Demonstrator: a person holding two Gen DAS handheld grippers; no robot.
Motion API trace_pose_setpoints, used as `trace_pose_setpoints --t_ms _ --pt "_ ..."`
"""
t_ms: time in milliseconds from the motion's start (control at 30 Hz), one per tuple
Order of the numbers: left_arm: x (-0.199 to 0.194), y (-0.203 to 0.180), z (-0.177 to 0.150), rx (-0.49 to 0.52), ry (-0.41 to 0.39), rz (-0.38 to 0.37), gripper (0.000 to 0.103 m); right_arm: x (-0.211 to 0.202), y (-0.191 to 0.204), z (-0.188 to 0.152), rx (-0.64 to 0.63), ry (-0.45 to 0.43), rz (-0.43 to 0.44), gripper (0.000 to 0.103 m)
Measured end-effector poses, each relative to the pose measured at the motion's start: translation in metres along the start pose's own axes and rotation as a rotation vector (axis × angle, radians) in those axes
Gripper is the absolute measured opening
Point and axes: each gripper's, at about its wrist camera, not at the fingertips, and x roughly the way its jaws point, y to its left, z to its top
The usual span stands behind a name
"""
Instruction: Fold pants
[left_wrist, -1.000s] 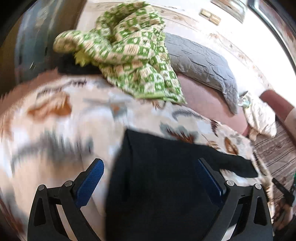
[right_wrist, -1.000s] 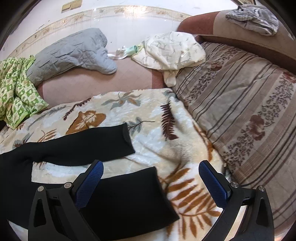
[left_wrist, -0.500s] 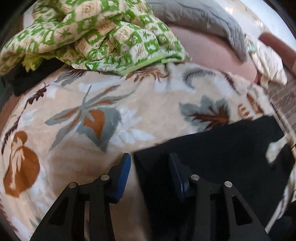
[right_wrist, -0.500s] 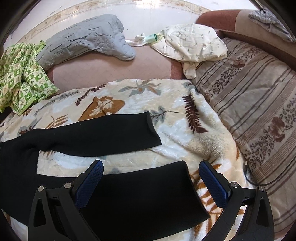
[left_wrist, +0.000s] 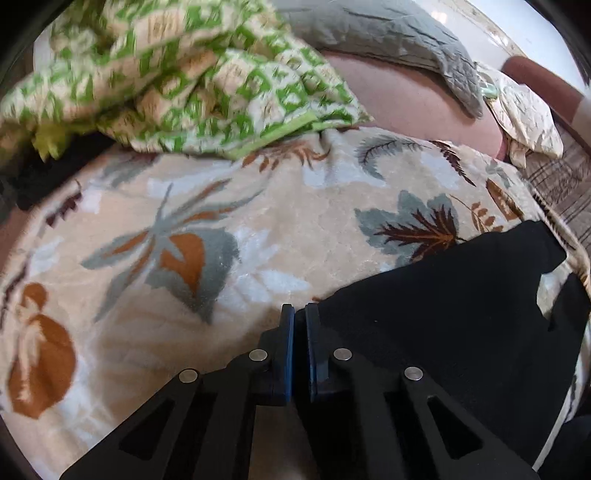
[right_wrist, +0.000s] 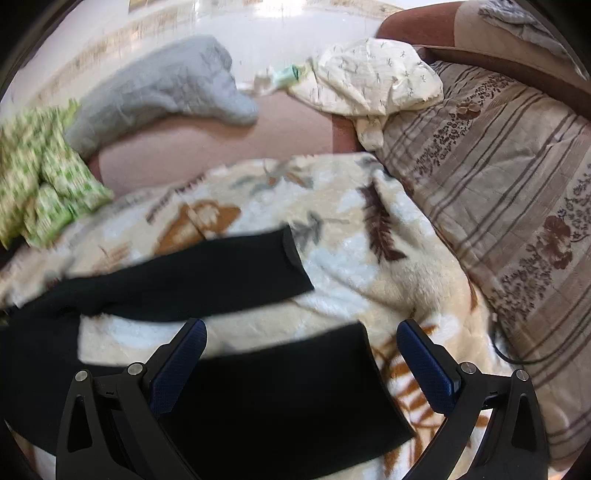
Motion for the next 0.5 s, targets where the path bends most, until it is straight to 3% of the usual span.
trace_pose_setpoints --t_ms 133,267,333,400,467,500 --pt "-0.043 -0.018 0.001 0.007 -0.08 0.048 0.004 -0.01 -0.033 0.03 0.106 -0.139 0.136 0.103" --pt "-0.09 -0.034 0.005 -0.067 -0.193 0.07 0.004 0.018 -0.07 0.068 0.308 -0.129 0.373 0.098" --pt "-0.102 -0.043 0.005 -0.09 -0.213 0.098 0.004 0.042 -0.072 0.083 0.351 -0.069 0.504 0.09" --pt "-0.107 -0.051 0.003 -0.11 -0.214 0.119 0.003 0.077 -0.064 0.093 0.353 0.059 0.583 0.069" --pt "-0.11 -0.057 0.005 -0.134 -0.207 0.118 0.003 0.106 -0.06 0.095 0.354 0.141 0.58 0.051" --pt "-0.111 -0.059 0.005 -0.139 -0.204 0.12 0.003 0.118 -0.06 0.094 0.357 0.171 0.569 0.05"
